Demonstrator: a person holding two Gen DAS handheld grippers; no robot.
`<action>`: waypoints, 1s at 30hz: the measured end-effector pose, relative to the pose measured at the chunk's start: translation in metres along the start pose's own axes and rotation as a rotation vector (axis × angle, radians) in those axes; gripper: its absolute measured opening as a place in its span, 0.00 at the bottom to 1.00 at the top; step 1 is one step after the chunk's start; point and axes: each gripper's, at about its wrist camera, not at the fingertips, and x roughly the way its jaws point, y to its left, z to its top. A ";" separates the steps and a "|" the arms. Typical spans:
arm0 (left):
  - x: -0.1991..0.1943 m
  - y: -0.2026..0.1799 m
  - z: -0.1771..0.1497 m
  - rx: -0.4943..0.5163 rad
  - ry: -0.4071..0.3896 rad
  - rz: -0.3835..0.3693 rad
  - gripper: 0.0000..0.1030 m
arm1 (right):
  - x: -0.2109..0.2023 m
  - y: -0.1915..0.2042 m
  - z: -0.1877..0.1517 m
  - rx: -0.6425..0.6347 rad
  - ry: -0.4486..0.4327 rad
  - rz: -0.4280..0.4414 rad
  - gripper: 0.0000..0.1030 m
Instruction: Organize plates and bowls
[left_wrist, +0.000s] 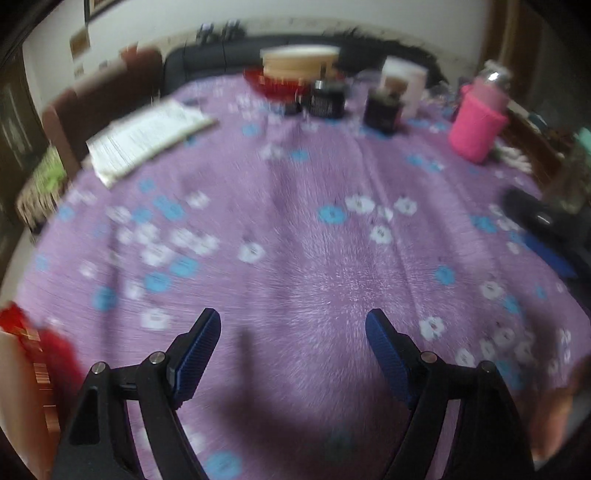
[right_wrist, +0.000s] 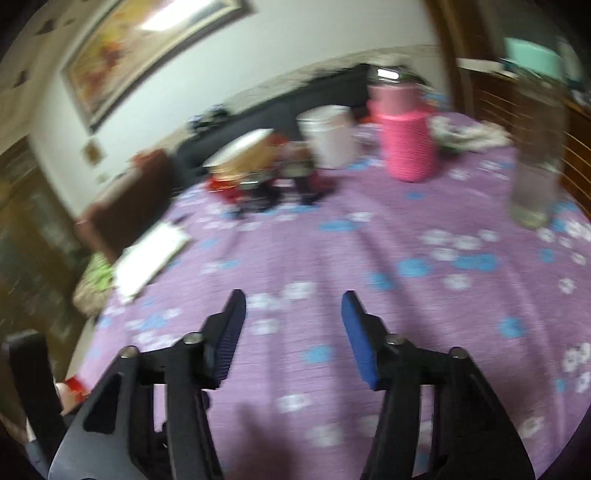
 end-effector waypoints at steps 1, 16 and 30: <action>0.010 -0.001 0.001 -0.005 0.016 0.002 0.78 | 0.003 -0.010 0.001 0.008 0.009 -0.028 0.53; 0.009 -0.016 -0.005 0.014 -0.154 0.008 0.80 | 0.035 -0.045 0.004 0.011 0.057 -0.183 0.53; 0.020 -0.016 -0.003 -0.004 -0.103 -0.012 0.87 | 0.052 -0.050 -0.004 -0.007 0.110 -0.225 0.53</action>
